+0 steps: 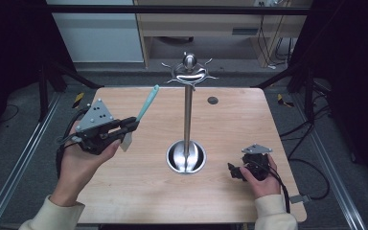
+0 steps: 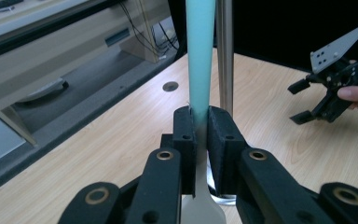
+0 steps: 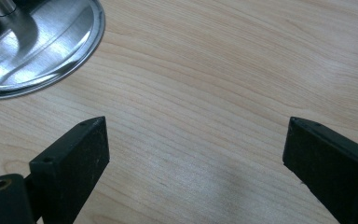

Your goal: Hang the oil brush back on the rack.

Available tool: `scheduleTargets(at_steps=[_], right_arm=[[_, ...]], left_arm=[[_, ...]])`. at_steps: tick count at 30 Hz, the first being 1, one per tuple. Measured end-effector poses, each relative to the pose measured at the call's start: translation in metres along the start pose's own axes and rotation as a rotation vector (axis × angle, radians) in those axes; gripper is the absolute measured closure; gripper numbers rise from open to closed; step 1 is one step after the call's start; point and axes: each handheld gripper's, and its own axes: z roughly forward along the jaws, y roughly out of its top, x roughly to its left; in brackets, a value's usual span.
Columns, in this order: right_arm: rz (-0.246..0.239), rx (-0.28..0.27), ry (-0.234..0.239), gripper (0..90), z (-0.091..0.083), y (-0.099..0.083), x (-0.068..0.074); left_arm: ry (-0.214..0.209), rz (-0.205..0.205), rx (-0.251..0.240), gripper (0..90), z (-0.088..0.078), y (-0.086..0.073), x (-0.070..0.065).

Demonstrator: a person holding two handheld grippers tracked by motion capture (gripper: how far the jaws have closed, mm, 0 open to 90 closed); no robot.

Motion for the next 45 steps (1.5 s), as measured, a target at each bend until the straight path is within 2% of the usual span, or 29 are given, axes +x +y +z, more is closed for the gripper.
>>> scheduleTargets(at_steps=[4,9,15,35,45], right_arm=[[0.000,0.001,-0.001,7.6,0.000,0.000,0.000],[-0.002,0.001,0.000,7.7,0.000,0.000,0.000],[-0.003,0.001,0.001,7.6,0.000,0.000,0.000],[0.001,0.003,0.003,7.6,0.000,0.000,-0.001],[0.004,0.003,0.004,7.5,-0.001,0.000,-0.001]], left_arm=[[-0.013,-0.008,-0.029,81.9,-0.002,0.002,0.001],[-0.015,0.002,-0.042,81.9,-0.001,0.006,0.000],[-0.024,-0.006,-0.063,81.8,-0.001,0.011,-0.001],[-0.041,-0.004,-0.037,81.8,0.011,0.017,-0.006],[-0.059,-0.014,-0.016,81.8,0.024,0.021,-0.007]])
